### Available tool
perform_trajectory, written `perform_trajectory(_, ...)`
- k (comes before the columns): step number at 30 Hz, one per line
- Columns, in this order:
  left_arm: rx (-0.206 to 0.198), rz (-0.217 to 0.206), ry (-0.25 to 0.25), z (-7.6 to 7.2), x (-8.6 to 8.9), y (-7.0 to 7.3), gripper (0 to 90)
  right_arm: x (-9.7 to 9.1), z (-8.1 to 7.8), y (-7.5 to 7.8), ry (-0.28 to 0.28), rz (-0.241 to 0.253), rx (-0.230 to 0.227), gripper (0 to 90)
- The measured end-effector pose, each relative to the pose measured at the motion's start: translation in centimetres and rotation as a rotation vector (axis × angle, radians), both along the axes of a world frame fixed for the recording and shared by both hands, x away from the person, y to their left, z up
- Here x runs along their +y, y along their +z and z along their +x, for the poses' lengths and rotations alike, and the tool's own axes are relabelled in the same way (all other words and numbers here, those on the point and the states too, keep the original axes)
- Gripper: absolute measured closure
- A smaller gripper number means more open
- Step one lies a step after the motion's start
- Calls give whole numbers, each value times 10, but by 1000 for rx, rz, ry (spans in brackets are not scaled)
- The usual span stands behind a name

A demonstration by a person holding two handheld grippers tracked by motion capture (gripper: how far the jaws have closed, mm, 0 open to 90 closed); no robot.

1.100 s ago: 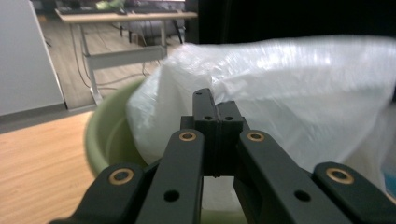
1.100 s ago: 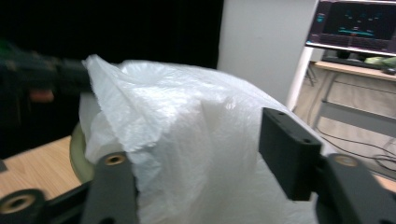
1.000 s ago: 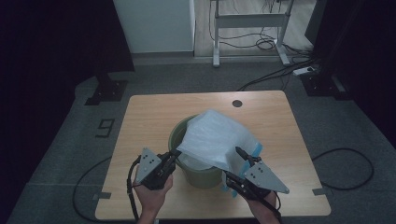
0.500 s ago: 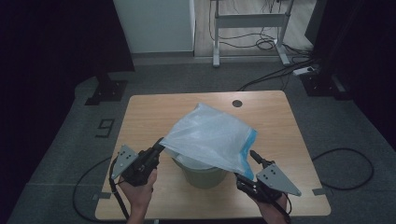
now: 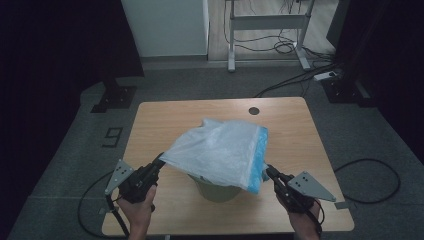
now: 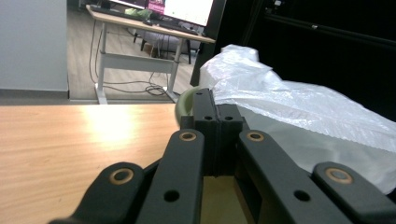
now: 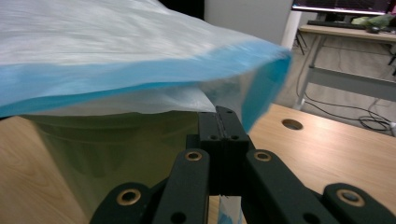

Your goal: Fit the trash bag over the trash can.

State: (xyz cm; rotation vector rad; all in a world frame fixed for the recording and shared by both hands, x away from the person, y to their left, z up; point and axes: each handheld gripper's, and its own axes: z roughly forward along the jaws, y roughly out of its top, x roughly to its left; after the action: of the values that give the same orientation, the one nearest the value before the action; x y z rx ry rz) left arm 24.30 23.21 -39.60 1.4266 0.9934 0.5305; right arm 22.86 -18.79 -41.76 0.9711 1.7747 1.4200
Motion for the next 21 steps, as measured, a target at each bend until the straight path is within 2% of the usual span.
perform_trajectory(5,25,9,-4,-4,7,-13,896,-12,6,-8,-24,3,29,877)
perform_trajectory(6,30,8,-5,-5,7,-15,896,-15,6,-10,-20,10,38,822)
perform_trajectory(7,35,8,-8,-6,8,-17,896,-16,6,-11,-16,19,43,727)
perform_trajectory(9,40,18,-14,-7,7,-21,896,-19,2,-12,-55,35,42,516)
perform_trajectory(12,41,25,-28,-9,3,-24,895,-24,-7,-7,-93,82,47,390)
perform_trajectory(15,38,32,-34,-10,1,-25,893,-30,-18,5,-101,130,34,363)
perform_trajectory(21,38,28,-38,-12,-1,-28,889,-21,-23,23,-53,148,1,315)
